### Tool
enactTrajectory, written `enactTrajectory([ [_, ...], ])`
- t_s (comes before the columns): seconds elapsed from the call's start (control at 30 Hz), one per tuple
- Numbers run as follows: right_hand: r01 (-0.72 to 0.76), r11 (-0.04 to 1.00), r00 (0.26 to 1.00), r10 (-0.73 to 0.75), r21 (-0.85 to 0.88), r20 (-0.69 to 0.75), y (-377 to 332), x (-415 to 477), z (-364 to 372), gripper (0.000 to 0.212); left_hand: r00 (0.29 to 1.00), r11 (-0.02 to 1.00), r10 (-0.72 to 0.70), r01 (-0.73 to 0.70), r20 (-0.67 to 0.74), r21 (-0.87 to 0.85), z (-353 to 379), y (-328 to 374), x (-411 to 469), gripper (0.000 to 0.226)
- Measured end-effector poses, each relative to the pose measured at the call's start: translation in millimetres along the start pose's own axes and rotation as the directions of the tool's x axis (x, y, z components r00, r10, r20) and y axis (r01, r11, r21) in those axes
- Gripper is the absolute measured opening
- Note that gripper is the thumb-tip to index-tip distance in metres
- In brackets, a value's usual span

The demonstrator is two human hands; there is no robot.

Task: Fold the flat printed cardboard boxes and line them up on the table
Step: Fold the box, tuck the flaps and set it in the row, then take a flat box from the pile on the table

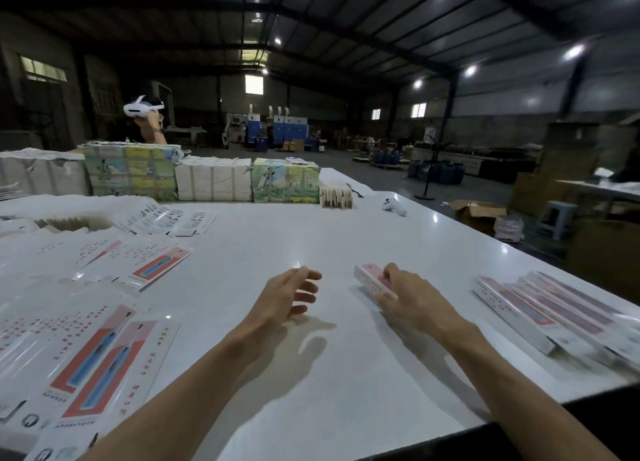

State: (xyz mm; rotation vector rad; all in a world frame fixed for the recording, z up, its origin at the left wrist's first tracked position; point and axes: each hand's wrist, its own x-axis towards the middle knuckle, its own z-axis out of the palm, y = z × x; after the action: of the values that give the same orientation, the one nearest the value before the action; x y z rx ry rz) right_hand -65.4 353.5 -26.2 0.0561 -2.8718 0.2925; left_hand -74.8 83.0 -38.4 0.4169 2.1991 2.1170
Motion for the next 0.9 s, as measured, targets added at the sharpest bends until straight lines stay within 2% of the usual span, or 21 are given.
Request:
enactTrajectory([
  [0.07, -0.066, 0.987, 0.996, 0.057, -0.143, -0.064, 32, -13, -4, 0.028, 1.000, 0.999, 0.015, -0.016, 0.022, 0.048, 2, 0, -3, 0.032],
  [0.17, -0.135, 0.916, 0.987, 0.092, -0.377, -0.129, 70, -26, -8, 0.033, 0.998, 0.990, 0.046, -0.052, 0.048, 0.132, 4, -1, -4, 0.027],
  [0.37, -0.262, 0.784, 0.962, 0.166, -0.563, -0.217, 104, -39, -15, 0.037, 0.996, 0.985, 0.057, -0.067, 0.067, 0.160, 4, -4, -2, 0.028],
  [0.53, -0.305, 0.761, 0.952, 0.226, -0.573, -0.207, 114, -46, -19, 0.040, 0.998, 0.994, 0.029, -0.036, 0.064, 0.105, 3, -5, -2, 0.030],
  [0.67, -0.293, 0.774, 0.953, 0.188, -0.561, -0.239, 99, -39, -22, 0.039, 0.997, 0.992, 0.029, -0.037, 0.067, 0.121, 2, -5, -2, 0.029],
  [0.83, -0.088, 0.895, 0.967, -0.029, -0.437, -0.255, 19, 1, -13, 0.028, 0.998, 0.983, 0.022, -0.032, 0.057, 0.182, 2, 2, -7, 0.029],
  [0.9, 0.029, 0.948, 0.955, -0.120, -0.317, -0.273, -26, 19, -2, 0.027, 0.997, 0.944, 0.060, -0.073, 0.050, 0.321, 1, 7, -11, 0.028],
])
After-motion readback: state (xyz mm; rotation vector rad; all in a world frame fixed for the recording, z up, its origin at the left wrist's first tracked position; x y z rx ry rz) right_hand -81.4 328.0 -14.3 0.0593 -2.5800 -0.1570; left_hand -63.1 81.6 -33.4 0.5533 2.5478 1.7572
